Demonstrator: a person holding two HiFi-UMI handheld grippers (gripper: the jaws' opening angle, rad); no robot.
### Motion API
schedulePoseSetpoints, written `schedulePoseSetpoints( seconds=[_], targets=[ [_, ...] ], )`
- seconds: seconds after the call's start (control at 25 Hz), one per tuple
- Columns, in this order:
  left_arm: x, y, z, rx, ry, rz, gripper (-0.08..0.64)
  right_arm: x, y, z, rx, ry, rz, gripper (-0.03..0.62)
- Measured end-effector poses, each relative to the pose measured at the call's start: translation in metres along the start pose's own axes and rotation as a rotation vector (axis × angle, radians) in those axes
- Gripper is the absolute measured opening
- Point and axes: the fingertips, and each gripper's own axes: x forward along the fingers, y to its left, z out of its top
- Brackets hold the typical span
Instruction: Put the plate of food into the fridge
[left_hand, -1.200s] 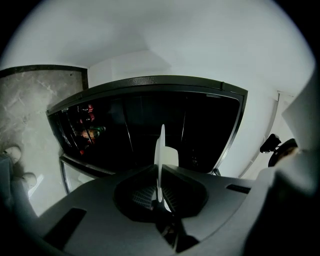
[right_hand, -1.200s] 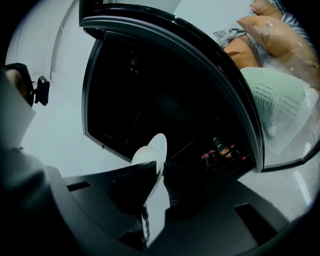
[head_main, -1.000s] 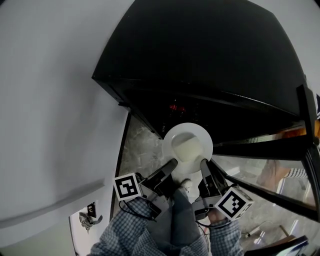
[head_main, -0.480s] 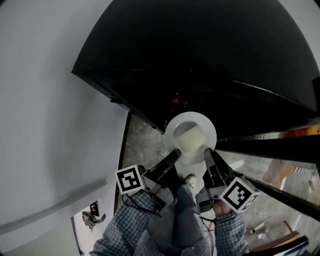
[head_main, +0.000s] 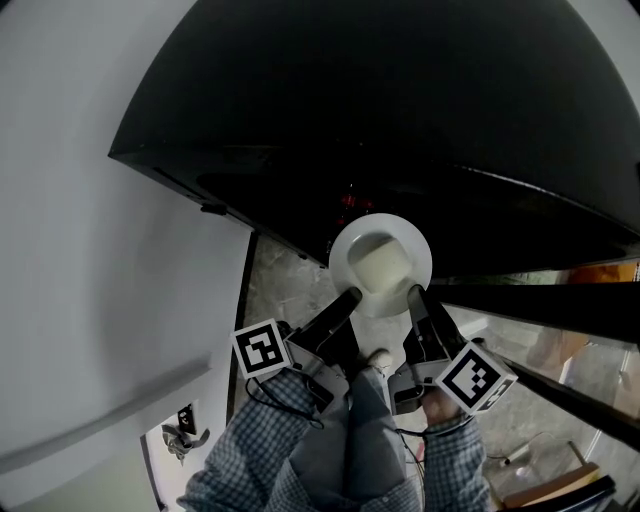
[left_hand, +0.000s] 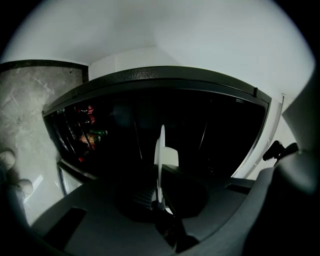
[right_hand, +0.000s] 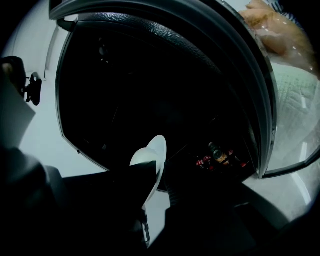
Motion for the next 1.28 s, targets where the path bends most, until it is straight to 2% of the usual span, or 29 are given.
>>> schedulePoseSetpoints(
  seconds=[0.16, 0.44, 0.64, 0.72, 0.96, 1.2, 1.28],
  targets=[
    [-0.003, -0.005, -0.002, 0.018, 0.0, -0.015, 0.023, -0.004, 0.005, 0.0, 0.001, -0.014, 0.0, 0.049],
    [0.019, 0.017, 0.017, -0.016, -0.033, 0.001, 0.023, 0.025, -0.014, 0.001, 0.003, 0.01, -0.002, 0.06],
    [0.026, 0.023, 0.025, -0.016, -0.052, 0.014, 0.023, 0.02, -0.018, -0.004, -0.053, 0.024, -0.025, 0.084],
    [0.029, 0.025, 0.028, -0.019, -0.057, 0.02, 0.023, 0.017, -0.019, -0.007, -0.117, 0.021, -0.04, 0.083],
    [0.04, 0.037, 0.034, -0.023, -0.062, 0.042, 0.023, 0.01, -0.015, -0.013, -0.5, 0.08, -0.085, 0.083],
    [0.05, 0.037, 0.033, -0.027, -0.063, 0.046, 0.023, 0.011, 0.012, -0.012, -1.138, 0.114, -0.125, 0.083],
    [0.052, 0.039, 0.033, -0.028, -0.06, 0.049, 0.023, 0.014, 0.016, -0.018, -1.299, 0.143, -0.138, 0.083]
  ],
)
